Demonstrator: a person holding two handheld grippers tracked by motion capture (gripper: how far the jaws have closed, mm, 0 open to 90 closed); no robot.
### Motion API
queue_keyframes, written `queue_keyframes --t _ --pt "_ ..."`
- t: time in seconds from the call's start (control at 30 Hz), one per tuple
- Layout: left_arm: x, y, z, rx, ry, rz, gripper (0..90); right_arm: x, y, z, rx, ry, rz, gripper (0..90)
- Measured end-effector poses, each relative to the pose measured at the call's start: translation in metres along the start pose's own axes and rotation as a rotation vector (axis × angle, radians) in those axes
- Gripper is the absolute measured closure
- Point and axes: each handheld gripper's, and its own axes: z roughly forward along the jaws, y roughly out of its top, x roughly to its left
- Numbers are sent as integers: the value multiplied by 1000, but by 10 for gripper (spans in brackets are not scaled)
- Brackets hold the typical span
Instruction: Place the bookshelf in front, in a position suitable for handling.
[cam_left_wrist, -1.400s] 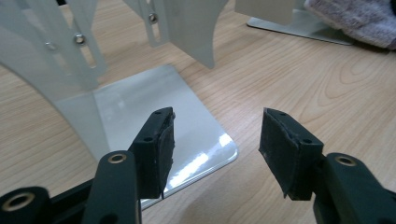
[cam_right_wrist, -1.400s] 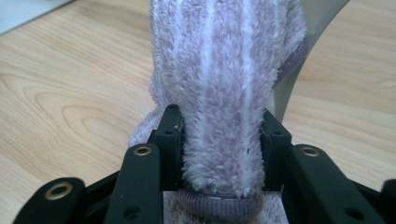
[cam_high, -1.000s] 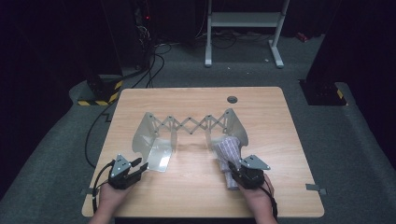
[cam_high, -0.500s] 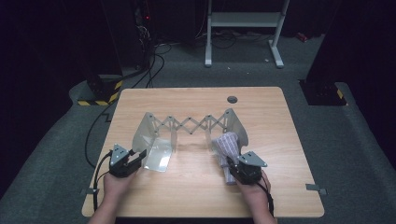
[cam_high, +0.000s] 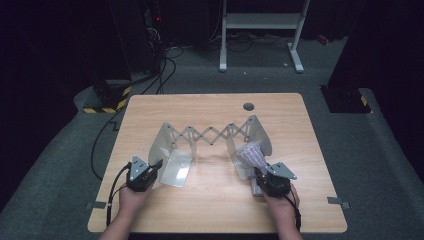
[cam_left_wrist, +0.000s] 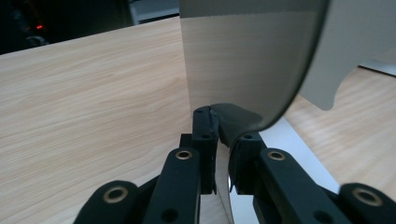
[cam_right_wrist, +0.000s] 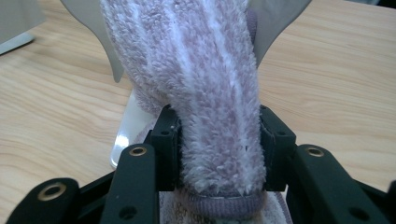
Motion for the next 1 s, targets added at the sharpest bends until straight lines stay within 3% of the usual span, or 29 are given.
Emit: queue_keyframes --t 0.07,0.17,0.33,0.47,0.6,0.63,0.87,1.0 --pt "-11 2 2 -3 -37 26 814 -7 -2 -1 1 -19 15 586" --pt "-20 3 3 -5 -61 54 808 -20 -6 -4 4 -51 45 587" --pt "-20 2 4 -13 -46 63 807 -28 -5 -10 -19 -57 66 606" --pt "-15 1 6 -15 -32 47 787 -18 5 -21 -84 -41 42 633" --pt "-13 -1 4 -5 -32 32 692 -8 21 -36 -169 -27 23 649" --pt "-13 -1 4 -3 -37 31 635 -5 26 -41 -192 -20 20 650" --pt "-17 -11 -7 28 -69 86 539 12 54 -69 -312 8 -14 650" --pt "-16 -14 -9 27 -66 88 527 28 72 -79 -369 63 -40 649"
